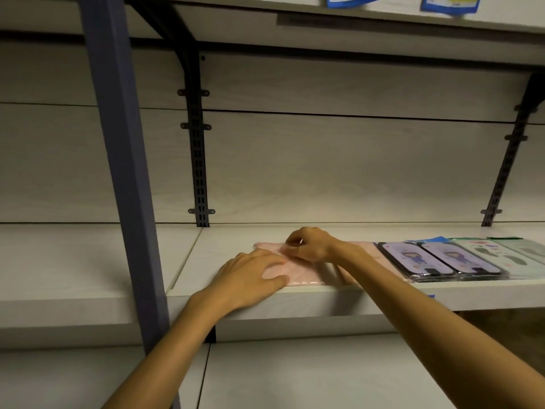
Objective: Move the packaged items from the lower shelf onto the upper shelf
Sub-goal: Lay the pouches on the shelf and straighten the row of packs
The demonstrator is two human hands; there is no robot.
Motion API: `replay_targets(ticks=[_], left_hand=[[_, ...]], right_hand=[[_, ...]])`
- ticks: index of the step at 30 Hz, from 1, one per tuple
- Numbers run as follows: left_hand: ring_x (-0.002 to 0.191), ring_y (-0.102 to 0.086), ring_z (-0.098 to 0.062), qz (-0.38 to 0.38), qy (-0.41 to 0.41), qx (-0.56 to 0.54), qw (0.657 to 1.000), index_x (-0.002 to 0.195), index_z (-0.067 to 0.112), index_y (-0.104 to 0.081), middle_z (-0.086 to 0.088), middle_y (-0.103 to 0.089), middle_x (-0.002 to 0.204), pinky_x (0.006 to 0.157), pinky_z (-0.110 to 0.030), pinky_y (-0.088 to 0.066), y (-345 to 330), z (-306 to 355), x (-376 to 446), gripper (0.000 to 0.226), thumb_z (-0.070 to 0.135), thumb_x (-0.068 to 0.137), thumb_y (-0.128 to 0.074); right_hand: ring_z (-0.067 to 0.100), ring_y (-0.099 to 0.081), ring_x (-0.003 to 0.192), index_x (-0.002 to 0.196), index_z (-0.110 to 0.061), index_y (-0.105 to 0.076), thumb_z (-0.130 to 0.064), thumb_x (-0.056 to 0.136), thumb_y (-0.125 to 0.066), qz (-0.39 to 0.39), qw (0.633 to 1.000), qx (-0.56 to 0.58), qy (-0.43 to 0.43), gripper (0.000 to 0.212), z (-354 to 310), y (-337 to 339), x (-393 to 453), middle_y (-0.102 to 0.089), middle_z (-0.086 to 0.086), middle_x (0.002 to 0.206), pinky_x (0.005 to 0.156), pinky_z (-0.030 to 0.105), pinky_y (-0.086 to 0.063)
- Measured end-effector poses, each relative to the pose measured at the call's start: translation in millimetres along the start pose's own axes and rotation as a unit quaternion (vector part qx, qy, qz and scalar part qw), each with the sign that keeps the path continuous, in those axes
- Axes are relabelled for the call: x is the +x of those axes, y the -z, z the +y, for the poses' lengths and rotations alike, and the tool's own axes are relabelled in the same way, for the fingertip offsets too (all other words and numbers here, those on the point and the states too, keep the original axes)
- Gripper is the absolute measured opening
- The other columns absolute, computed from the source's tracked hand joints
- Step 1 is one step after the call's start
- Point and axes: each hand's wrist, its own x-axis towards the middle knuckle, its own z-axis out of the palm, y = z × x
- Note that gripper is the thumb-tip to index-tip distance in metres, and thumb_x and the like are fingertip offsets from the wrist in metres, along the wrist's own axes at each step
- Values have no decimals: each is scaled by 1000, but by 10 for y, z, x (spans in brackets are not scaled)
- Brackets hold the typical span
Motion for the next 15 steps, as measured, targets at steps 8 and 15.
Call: replay_targets(ticks=[8, 15], left_hand=[[138, -39, -18, 22, 3, -18, 1000, 142, 46, -43, 13, -32, 157, 110, -39, -33, -3, -65, -66, 53, 66, 93, -45], [134, -42, -16, 46, 8, 0, 999, 139, 43, -49, 11, -40, 151, 109, -42, -37, -65, -53, -49, 62, 75, 87, -40]], right_hand=[[27, -60, 111, 129, -16, -60, -50, 94, -54, 35, 999, 4, 5, 50, -110, -76, -32, -63, 8, 128, 95, 37, -48], [23, -68, 88, 127, -13, -59, -35, 89, -66, 12, 990, 103, -95, 44, -35, 127, -370, -69, 10, 106, 82, 32, -55]])
